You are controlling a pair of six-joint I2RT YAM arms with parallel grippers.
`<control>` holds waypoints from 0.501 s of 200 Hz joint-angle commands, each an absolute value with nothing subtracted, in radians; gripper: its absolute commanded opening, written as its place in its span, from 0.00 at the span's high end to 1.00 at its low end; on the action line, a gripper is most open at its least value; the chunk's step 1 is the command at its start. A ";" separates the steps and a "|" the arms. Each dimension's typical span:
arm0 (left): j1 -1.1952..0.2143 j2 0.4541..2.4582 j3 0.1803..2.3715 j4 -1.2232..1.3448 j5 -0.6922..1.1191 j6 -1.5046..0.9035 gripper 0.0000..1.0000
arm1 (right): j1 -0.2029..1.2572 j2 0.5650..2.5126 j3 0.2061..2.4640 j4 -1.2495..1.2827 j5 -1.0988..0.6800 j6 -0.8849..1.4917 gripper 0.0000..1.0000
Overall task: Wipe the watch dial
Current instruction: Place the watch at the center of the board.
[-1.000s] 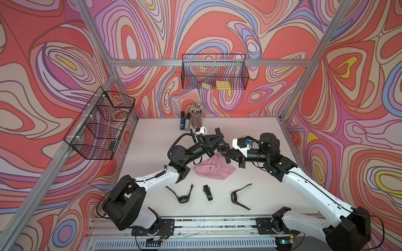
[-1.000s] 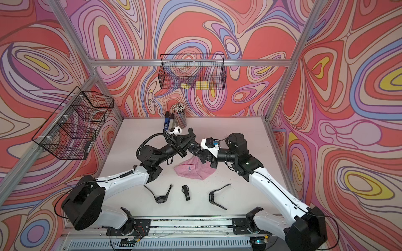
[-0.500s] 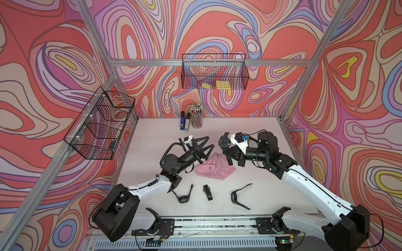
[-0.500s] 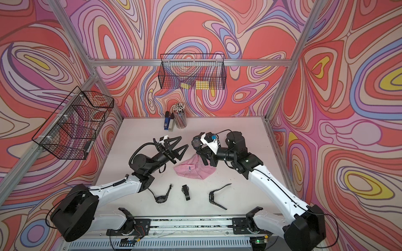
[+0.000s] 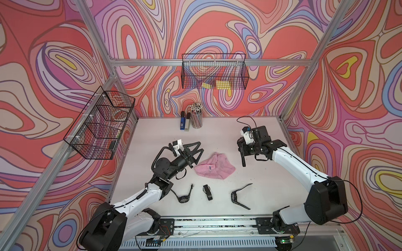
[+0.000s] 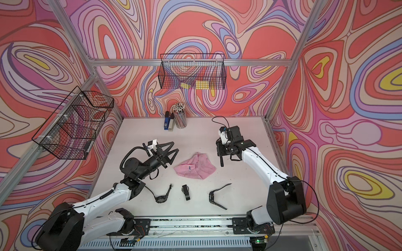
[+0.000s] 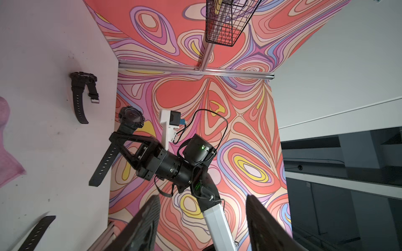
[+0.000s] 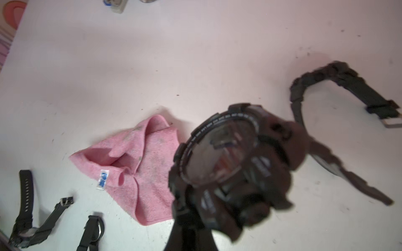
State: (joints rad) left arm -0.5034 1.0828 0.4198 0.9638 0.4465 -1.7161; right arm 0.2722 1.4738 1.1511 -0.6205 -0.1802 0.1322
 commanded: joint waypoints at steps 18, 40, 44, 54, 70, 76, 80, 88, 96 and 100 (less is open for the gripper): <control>-0.497 0.978 0.490 0.672 0.492 -1.499 0.35 | 0.213 1.601 1.240 -0.746 -0.079 0.170 1.00; -0.498 0.944 0.500 0.596 0.497 -1.458 0.35 | 0.187 1.648 1.249 -0.754 -0.057 0.174 1.00; -0.497 0.939 0.499 0.587 0.498 -1.455 0.35 | 0.187 1.654 1.251 -0.759 -0.051 0.172 1.00; -0.497 0.927 0.495 0.573 0.499 -1.446 0.35 | 0.188 1.667 1.259 -0.774 -0.052 0.163 1.00; -0.497 0.910 0.485 0.550 0.495 -1.434 0.35 | 0.199 1.685 1.267 -0.801 -0.060 0.127 1.00; -0.497 0.905 0.481 0.542 0.493 -1.430 0.35 | 0.206 1.691 1.268 -0.810 -0.053 0.111 1.00; -0.497 0.902 0.478 0.540 0.491 -1.428 0.35 | 0.211 1.697 1.270 -0.817 -0.049 0.102 1.00; -0.497 0.900 0.470 0.541 0.489 -1.428 0.35 | 0.217 1.706 1.271 -0.825 -0.046 0.085 1.00; -0.497 0.899 0.465 0.544 0.488 -1.430 0.35 | 0.220 1.719 1.270 -0.828 -0.050 0.072 1.00; -0.497 0.900 0.463 0.546 0.488 -1.430 0.35 | 0.222 1.726 1.271 -0.832 -0.053 0.068 1.00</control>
State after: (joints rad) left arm -0.5026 0.9173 0.4755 0.5762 0.4789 -1.4658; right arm 0.2047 1.6989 1.2457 -0.7918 -0.0666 0.1223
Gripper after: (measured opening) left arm 0.653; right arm 0.053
